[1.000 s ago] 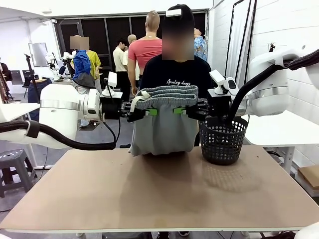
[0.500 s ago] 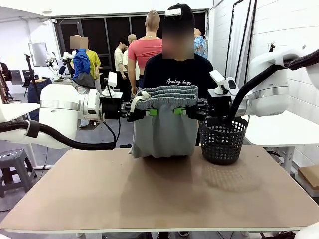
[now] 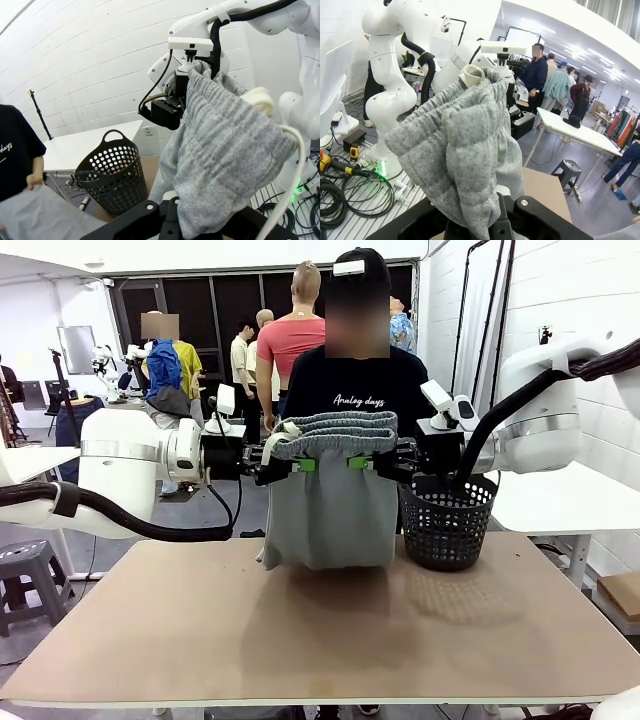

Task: Fold the training pants.
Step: Release the ends of the Training pants and then grab the overlapped ends.

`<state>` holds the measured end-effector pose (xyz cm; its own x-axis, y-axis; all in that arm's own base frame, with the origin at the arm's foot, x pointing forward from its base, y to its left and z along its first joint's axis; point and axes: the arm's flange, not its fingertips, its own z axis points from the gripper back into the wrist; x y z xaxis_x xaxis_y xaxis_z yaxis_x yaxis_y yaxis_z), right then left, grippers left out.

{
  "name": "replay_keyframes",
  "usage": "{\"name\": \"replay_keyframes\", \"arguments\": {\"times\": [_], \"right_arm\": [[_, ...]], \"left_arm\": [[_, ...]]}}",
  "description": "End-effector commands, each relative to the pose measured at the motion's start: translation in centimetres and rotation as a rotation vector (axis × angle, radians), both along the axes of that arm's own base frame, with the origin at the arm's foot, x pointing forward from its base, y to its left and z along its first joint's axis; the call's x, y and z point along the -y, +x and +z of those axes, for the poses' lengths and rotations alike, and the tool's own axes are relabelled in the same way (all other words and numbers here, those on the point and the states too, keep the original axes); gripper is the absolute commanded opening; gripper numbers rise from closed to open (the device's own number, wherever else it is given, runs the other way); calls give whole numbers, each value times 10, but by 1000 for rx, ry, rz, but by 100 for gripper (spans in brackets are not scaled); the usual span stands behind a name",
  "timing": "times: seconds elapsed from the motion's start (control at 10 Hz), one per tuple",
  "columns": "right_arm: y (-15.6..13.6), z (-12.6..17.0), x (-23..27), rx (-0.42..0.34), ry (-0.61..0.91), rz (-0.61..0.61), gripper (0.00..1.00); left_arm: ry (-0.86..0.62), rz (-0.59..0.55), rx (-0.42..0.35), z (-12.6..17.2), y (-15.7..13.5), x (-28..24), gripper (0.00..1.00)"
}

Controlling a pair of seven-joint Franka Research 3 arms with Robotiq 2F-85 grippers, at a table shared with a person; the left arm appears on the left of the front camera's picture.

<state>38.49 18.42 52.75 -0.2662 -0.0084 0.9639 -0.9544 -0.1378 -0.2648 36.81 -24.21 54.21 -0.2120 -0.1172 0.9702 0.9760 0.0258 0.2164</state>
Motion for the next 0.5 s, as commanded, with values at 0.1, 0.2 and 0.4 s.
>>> {"name": "replay_keyframes", "arguments": {"times": [0.1,0.2,0.4], "right_arm": [[-1,2,-2,-3,18,-2,0],[-1,2,-2,-3,18,-2,0],[-1,2,-2,-3,18,-2,0]], "left_arm": [[-18,9,-4,2,-4,0,0],[-18,9,-4,2,-4,0,0],[-18,9,-4,2,-4,0,0]]}}
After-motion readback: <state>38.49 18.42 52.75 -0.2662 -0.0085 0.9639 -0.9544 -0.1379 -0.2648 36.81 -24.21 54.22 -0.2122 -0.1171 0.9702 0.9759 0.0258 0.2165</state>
